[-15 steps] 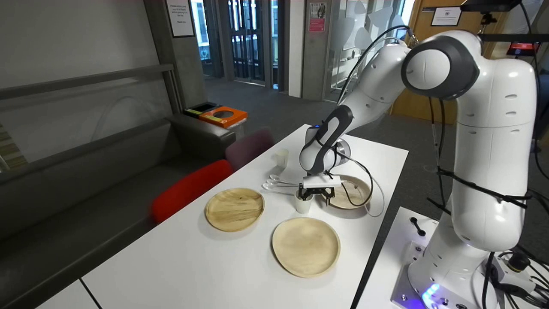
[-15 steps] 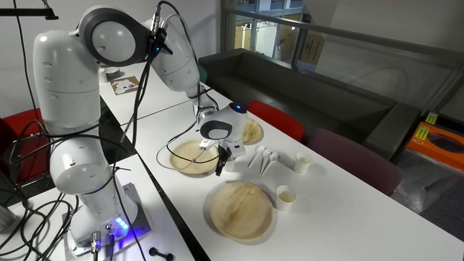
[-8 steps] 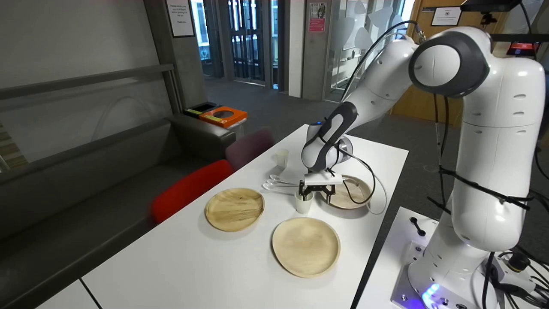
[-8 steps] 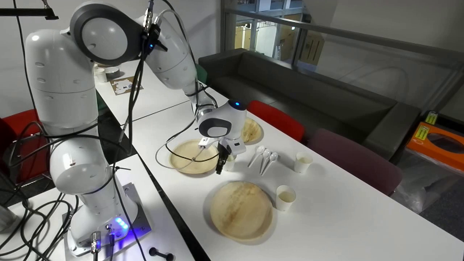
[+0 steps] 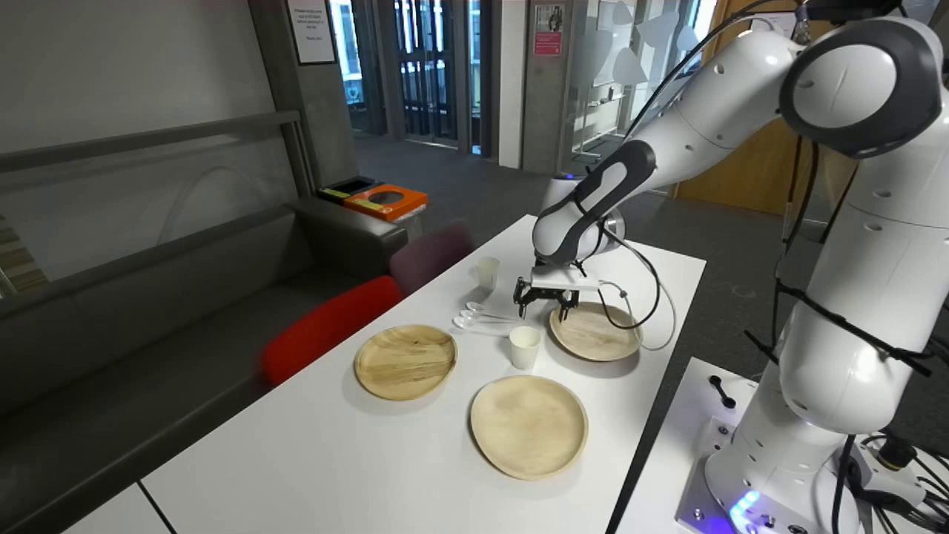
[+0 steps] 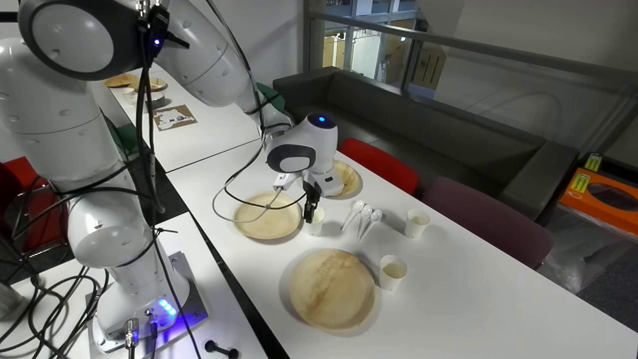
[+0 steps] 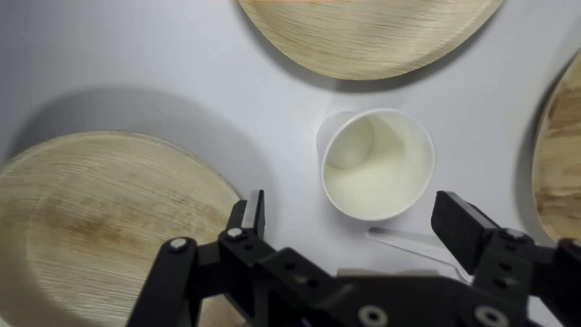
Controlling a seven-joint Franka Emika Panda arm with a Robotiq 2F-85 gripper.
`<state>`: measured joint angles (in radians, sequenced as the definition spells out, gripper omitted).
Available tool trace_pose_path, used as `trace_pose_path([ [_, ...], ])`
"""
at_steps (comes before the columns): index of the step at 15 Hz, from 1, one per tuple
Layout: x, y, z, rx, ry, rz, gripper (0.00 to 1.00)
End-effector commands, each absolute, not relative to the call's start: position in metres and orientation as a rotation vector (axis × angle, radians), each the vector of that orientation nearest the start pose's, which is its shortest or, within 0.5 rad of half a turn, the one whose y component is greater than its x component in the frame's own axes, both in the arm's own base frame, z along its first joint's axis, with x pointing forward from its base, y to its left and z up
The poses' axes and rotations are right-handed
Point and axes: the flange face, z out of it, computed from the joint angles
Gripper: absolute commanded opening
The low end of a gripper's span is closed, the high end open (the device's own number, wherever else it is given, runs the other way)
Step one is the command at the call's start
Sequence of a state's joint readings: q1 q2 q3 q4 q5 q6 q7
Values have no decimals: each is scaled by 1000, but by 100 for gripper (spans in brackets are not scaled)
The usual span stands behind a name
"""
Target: Shift the cup to the left, then move it closer to the plate
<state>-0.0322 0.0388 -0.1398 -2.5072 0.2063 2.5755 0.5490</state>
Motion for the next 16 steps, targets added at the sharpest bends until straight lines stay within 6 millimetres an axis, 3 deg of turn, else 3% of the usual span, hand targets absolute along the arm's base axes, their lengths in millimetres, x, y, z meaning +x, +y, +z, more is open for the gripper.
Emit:
trace_pose_path([
  [1,468,-102,311,-2695,1331,-111,100],
  [6,503,-134,353,-2630,1406,-255,100],
  [8,509,-132,365,-2617,1360,-232,100],
  [9,501,-131,352,-2628,1377,-252,100],
  [15,502,-130,349,-2632,1378,-234,100],
  [16,505,-128,350,-2629,1372,-305,100],
])
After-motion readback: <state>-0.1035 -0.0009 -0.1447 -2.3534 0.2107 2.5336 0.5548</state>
